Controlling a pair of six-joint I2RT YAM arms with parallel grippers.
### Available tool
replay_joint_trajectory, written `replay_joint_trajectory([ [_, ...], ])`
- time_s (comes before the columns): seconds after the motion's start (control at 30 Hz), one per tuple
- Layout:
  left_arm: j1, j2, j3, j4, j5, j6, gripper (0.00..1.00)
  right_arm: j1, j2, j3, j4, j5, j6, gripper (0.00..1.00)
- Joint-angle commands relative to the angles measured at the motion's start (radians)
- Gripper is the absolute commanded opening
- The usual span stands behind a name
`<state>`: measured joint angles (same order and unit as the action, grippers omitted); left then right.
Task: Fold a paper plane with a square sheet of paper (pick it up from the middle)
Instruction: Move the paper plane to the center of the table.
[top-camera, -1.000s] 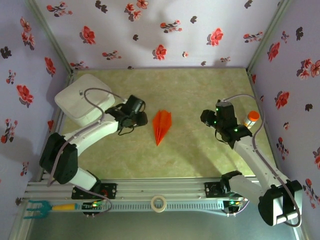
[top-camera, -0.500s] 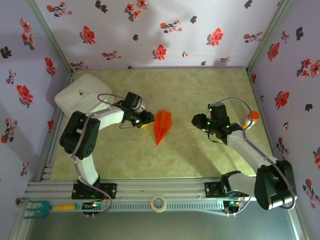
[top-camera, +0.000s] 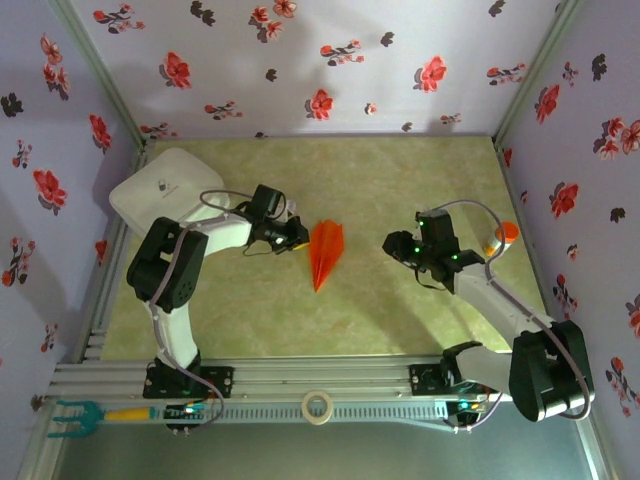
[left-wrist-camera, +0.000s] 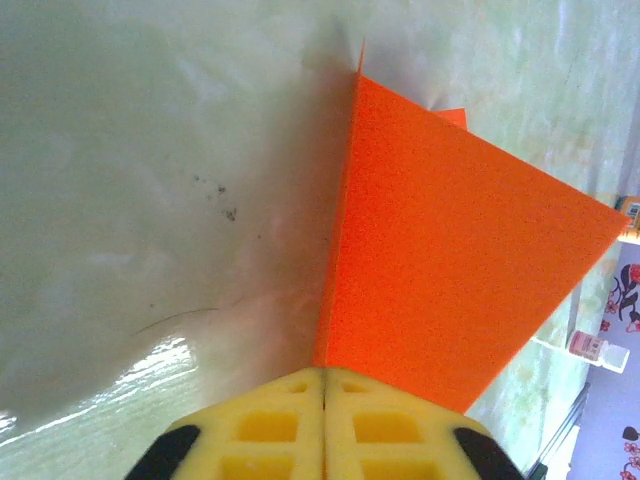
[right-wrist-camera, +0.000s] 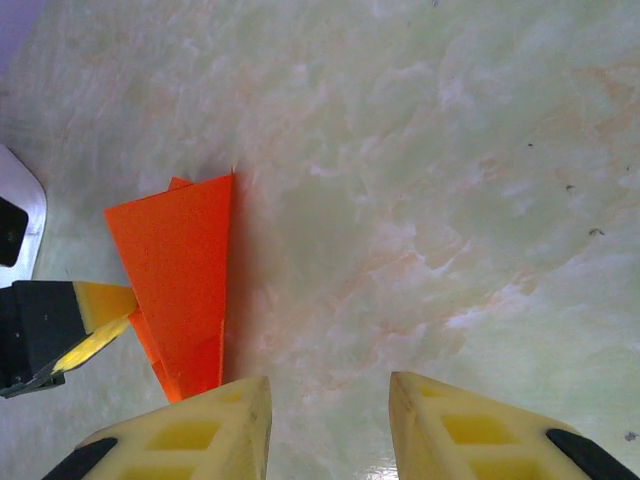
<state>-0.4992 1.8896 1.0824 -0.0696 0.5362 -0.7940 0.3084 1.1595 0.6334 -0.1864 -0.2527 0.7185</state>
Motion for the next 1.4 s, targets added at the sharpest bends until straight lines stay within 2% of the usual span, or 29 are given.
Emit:
replay_joint_trajectory([
  [0.0,0.004,-0.036,-0.035,0.047,0.008,-0.032,0.05,0.0,-0.004,-0.01,0.019,-0.016,0.011,0.37],
  [0.83,-0.042,-0.148,-0.145,0.068,-0.152,-0.15,0.03,0.0,0.009,-0.006,0.018,-0.019,0.006,0.38],
  [1.37,-0.065,-0.18,-0.191,0.077,-0.183,-0.197,0.12,0.001,0.009,-0.004,0.01,-0.014,0.001,0.38],
])
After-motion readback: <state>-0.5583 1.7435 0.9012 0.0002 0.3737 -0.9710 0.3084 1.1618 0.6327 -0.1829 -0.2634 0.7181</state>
